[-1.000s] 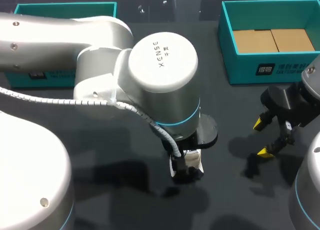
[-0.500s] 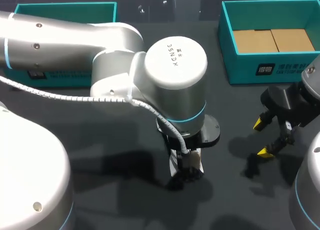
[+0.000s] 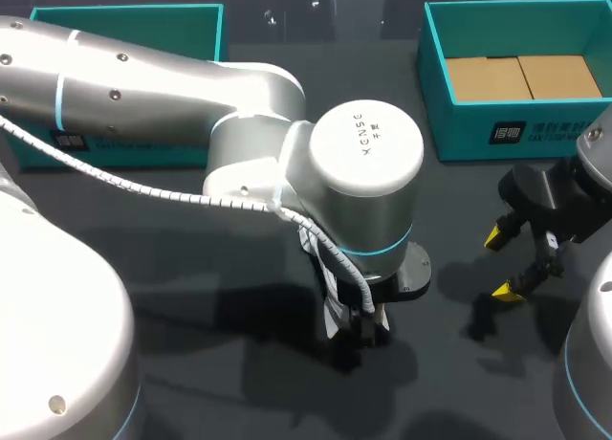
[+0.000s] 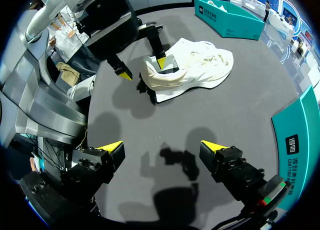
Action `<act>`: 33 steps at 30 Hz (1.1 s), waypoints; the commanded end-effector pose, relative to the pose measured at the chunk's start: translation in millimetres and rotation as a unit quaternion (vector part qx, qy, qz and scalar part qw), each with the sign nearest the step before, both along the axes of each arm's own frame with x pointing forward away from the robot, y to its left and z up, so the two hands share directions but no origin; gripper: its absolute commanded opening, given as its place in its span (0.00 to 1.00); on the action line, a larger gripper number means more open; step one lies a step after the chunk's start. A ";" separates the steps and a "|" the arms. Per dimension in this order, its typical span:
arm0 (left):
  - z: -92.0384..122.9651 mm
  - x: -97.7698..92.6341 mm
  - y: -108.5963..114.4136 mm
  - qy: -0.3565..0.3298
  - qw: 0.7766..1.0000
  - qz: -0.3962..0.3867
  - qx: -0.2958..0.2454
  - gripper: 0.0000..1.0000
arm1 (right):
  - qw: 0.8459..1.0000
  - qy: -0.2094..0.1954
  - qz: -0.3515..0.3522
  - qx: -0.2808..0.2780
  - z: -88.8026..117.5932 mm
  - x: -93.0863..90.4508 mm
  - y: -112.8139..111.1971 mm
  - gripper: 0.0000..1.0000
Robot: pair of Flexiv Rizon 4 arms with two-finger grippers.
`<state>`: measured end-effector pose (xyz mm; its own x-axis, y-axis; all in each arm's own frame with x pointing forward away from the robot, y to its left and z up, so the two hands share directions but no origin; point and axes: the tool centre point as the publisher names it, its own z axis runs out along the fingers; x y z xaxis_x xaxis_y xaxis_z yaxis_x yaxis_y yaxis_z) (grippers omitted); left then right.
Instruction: Take the shoe out of the shoebox, open the shoe tongue, remove and reinsert the insole, then place the shoe into the shoebox
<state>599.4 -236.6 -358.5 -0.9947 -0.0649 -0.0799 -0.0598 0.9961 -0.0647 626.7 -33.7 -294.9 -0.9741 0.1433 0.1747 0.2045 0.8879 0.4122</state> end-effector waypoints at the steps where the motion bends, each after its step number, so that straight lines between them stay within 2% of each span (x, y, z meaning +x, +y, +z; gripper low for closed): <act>1: -13.0 -2.1 -6.6 -0.002 1.000 0.005 0.004 0.76 | 1.000 -0.001 -0.001 -0.001 -0.6 -1.4 0.5 1.00; 13: -27.3 -1.4 -10.2 -0.002 1.000 0.021 0.011 0.61 | 1.000 -0.001 -0.001 -0.001 -0.6 -1.4 0.5 1.00; 19: -34.6 -0.3 -9.2 0.002 0.999 0.033 0.009 0.63 | 1.000 -0.001 -0.001 -0.001 -0.6 -1.4 0.5 1.00; 23: -36.1 -0.9 -9.6 0.003 0.999 0.037 0.011 0.56 | 1.000 -0.001 -0.001 -0.001 -0.6 -1.4 0.5 1.00; 27: -37.0 -0.6 -7.9 0.009 0.999 0.042 0.011 0.43 | 1.000 -0.001 -0.001 -0.001 -0.6 -1.4 0.5 1.00; 28: -37.0 -0.4 -6.9 0.010 0.999 0.042 0.011 0.33 | 1.000 -0.001 -0.001 -0.001 -0.6 -1.4 0.5 1.00; 29: -36.9 -0.3 -5.8 0.013 0.999 0.043 0.010 0.12 | 1.000 -0.001 -0.001 -0.001 -0.6 -1.4 0.5 1.00; 30: -36.8 -0.1 -4.8 0.020 0.999 0.043 0.008 0.00 | 1.000 -0.001 -0.001 -0.001 -0.6 -1.4 0.5 1.00; 33: -36.0 -0.2 -2.9 0.030 0.999 0.040 0.006 0.00 | 1.000 -0.001 -0.001 -0.001 -0.6 -1.4 0.5 1.00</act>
<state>595.7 -242.8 -394.5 -0.9881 -0.1490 -0.0385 -0.1475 0.9883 -0.0398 626.6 -33.7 -294.9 -0.9741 0.1433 0.1747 0.2045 0.8878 0.4122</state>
